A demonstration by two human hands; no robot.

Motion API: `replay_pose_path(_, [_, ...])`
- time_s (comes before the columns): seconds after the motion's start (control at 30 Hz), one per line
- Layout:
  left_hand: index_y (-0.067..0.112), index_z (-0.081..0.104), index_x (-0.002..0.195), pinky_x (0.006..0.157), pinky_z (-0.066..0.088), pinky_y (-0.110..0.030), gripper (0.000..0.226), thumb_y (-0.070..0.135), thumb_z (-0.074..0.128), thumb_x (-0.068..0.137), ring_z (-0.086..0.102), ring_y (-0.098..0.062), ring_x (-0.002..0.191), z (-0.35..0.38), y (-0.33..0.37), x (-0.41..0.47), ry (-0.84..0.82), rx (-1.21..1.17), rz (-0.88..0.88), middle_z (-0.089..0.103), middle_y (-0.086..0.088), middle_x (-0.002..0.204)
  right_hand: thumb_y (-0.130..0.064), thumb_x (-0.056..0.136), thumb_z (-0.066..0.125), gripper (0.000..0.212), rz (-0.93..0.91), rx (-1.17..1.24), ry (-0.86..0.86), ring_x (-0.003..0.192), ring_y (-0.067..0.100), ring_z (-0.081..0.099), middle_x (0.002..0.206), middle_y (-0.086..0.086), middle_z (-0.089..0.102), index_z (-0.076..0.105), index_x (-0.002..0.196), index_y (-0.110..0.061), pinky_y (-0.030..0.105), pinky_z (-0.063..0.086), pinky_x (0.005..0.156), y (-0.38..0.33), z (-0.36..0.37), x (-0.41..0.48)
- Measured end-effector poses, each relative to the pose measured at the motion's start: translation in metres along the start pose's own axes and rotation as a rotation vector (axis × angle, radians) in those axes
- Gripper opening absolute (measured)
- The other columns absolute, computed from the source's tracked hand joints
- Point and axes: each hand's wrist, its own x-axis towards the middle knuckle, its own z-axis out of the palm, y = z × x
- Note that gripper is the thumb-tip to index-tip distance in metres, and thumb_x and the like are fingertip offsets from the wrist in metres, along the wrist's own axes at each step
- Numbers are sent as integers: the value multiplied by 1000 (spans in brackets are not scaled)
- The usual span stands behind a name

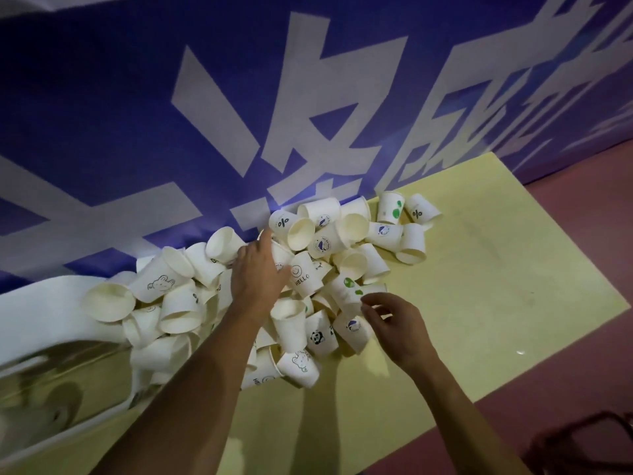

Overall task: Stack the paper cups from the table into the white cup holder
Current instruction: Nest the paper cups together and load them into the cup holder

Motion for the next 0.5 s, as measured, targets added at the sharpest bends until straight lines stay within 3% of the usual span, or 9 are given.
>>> replay_pose_path(0.13, [25, 40, 141, 97, 53, -42, 76, 31, 84, 79, 57, -26, 116, -18, 3, -6, 47, -273, -47, 59, -4, 131, -26, 93, 72, 18, -59, -8, 37, 85, 0, 67, 110, -11, 72, 74, 111, -22, 29, 57, 78, -13, -5, 42])
replay_pose_path(0.23, [37, 37, 139, 95, 52, -35, 81, 27, 87, 77, 54, -15, 118, -39, 7, -29, 84, -535, -57, 54, 8, 135, -38, 86, 78, 51, -73, -81, 38, 106, 11, 60, 128, -5, 64, 62, 131, -22, 35, 52, 90, -24, -4, 85])
replay_pose_path(0.37, [38, 44, 139, 100, 50, -33, 84, 40, 92, 70, 55, -10, 122, -45, 7, -51, 26, -670, -83, 57, 15, 137, -56, 75, 83, 97, -33, -327, -137, 141, 29, 33, 156, 1, 40, 37, 155, -25, 50, 36, 113, -36, 5, 143])
replay_pose_path(0.5, [36, 47, 144, 108, 49, -41, 72, 39, 83, 82, 55, -9, 128, -40, 1, -55, 8, -760, -104, 57, 15, 141, -66, 74, 78, 104, -4, -454, -251, 148, 34, 20, 163, 0, 25, 30, 157, -27, 57, 28, 117, -36, 17, 172])
